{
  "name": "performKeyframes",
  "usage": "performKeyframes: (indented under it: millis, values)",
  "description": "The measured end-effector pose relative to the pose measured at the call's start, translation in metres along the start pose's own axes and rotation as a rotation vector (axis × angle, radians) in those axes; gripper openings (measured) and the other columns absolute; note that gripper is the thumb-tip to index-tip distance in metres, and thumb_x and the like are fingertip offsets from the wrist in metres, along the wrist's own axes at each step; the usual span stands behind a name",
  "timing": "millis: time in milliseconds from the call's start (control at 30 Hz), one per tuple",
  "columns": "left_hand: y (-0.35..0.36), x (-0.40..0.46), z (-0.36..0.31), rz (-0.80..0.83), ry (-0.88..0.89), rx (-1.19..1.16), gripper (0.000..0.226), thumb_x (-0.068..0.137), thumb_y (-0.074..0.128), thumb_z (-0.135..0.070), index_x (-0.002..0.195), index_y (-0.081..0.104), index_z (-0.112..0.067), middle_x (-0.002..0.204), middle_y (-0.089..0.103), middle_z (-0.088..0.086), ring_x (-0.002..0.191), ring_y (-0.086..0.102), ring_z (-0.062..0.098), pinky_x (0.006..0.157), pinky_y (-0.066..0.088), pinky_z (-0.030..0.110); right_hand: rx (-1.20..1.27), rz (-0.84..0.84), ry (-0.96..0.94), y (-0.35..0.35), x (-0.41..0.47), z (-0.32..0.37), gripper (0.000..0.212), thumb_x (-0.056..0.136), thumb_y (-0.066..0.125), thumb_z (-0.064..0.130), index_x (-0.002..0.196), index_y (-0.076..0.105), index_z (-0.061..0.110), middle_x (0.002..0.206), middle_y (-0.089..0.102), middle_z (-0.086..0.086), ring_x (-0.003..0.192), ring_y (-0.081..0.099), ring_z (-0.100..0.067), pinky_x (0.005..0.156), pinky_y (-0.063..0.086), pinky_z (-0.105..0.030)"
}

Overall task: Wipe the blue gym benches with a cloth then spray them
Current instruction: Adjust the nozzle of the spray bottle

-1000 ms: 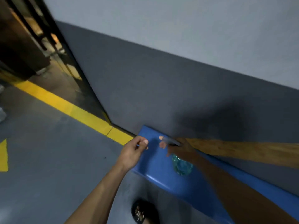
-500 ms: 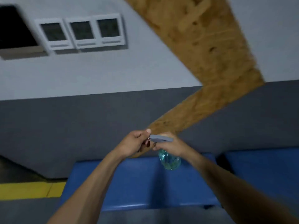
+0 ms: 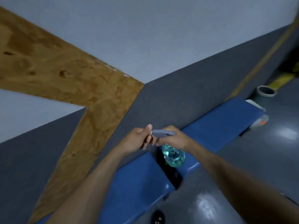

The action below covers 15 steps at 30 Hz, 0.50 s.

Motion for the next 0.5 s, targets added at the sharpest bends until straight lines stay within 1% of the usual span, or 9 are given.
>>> performKeyframes:
  millis: [67,133,200,300,333,367,433,467,500]
  values:
    - [0.019,0.039,-0.010,0.071,0.020,-0.020,0.056,0.105,0.038,-0.047,0.063,0.050,-0.012,0.056,0.057,-0.003,0.052,0.047,0.012,0.056,0.041,0.020,-0.011,-0.037,0.025,-0.035,0.003,-0.011,0.014,0.077,0.068,0.003,0.085,0.078,0.010,0.075,0.068,-0.011,0.067,0.053,-0.013,0.064,0.039,-0.029]
    - [0.039,0.076,-0.024,0.155,0.049,-0.018,0.052,0.104,0.039,-0.045,0.068,0.051,-0.010,0.067,0.063,0.001,0.055,0.046,0.007,0.057,0.040,0.017,-0.016,-0.085,0.033,-0.072,0.006,-0.021,0.018,0.077,0.068,0.002,0.090,0.078,0.008,0.087,0.073,-0.017,0.074,0.058,-0.016,0.069,0.044,-0.032]
    - [0.058,0.106,-0.039,0.204,0.071,-0.016,0.049,0.106,0.039,-0.038,0.074,0.054,-0.004,0.064,0.063,-0.008,0.053,0.046,0.000,0.056,0.038,0.012,-0.009,-0.122,0.042,-0.108,0.005,-0.029,0.020,0.079,0.065,-0.003,0.094,0.077,0.005,0.093,0.075,-0.015,0.080,0.063,-0.016,0.073,0.048,-0.029]
    - [0.092,0.154,-0.070,0.260,0.160,0.018,0.044,0.108,0.041,-0.028,0.079,0.058,0.001,0.055,0.058,-0.014,0.054,0.050,-0.004,0.057,0.038,0.009,0.025,-0.184,0.043,-0.163,0.000,-0.040,0.020,0.081,0.061,-0.011,0.096,0.074,-0.005,0.089,0.075,-0.007,0.080,0.066,-0.005,0.072,0.048,-0.019]
    - [0.106,0.170,-0.078,0.287,0.184,0.030,0.044,0.107,0.043,-0.029,0.076,0.057,-0.001,0.058,0.059,-0.012,0.058,0.053,-0.001,0.060,0.039,0.011,0.036,-0.205,0.051,-0.182,-0.005,-0.047,0.020,0.081,0.061,-0.012,0.095,0.074,-0.007,0.089,0.075,-0.005,0.079,0.066,-0.003,0.071,0.048,-0.017]
    - [0.121,0.187,-0.086,0.317,0.208,0.045,0.044,0.106,0.045,-0.034,0.073,0.056,-0.007,0.062,0.062,-0.007,0.064,0.059,0.005,0.065,0.042,0.015,0.044,-0.230,0.061,-0.201,-0.009,-0.056,0.020,0.080,0.061,-0.012,0.095,0.074,-0.007,0.091,0.075,-0.006,0.081,0.066,-0.004,0.071,0.049,-0.020]
    - [0.154,0.219,-0.103,0.379,0.249,0.089,0.045,0.104,0.047,-0.042,0.069,0.055,-0.015,0.073,0.067,0.005,0.082,0.068,0.025,0.077,0.049,0.029,0.057,-0.272,0.072,-0.242,-0.018,-0.074,0.020,0.079,0.062,-0.010,0.094,0.075,-0.005,0.094,0.075,-0.010,0.083,0.066,-0.009,0.072,0.052,-0.028]
    - [0.173,0.237,-0.112,0.407,0.258,0.108,0.046,0.104,0.046,-0.042,0.069,0.055,-0.014,0.076,0.069,0.007,0.085,0.069,0.026,0.079,0.049,0.031,0.063,-0.293,0.086,-0.265,-0.024,-0.086,0.019,0.079,0.063,-0.009,0.093,0.075,-0.004,0.091,0.075,-0.011,0.080,0.065,-0.010,0.070,0.051,-0.027]
    - [0.193,0.253,-0.122,0.424,0.257,0.120,0.046,0.106,0.045,-0.039,0.071,0.056,-0.011,0.074,0.069,0.004,0.080,0.068,0.018,0.075,0.049,0.025,0.069,-0.322,0.105,-0.289,-0.031,-0.095,0.017,0.078,0.064,-0.008,0.089,0.076,-0.002,0.084,0.074,-0.009,0.074,0.063,-0.009,0.065,0.049,-0.025]
Point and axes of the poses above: each hand's wrist, its own x-axis towards the middle knuckle, its own y-axis out of the palm, z = x × y, the point moved 8 cm from there along x, towards the middle knuckle
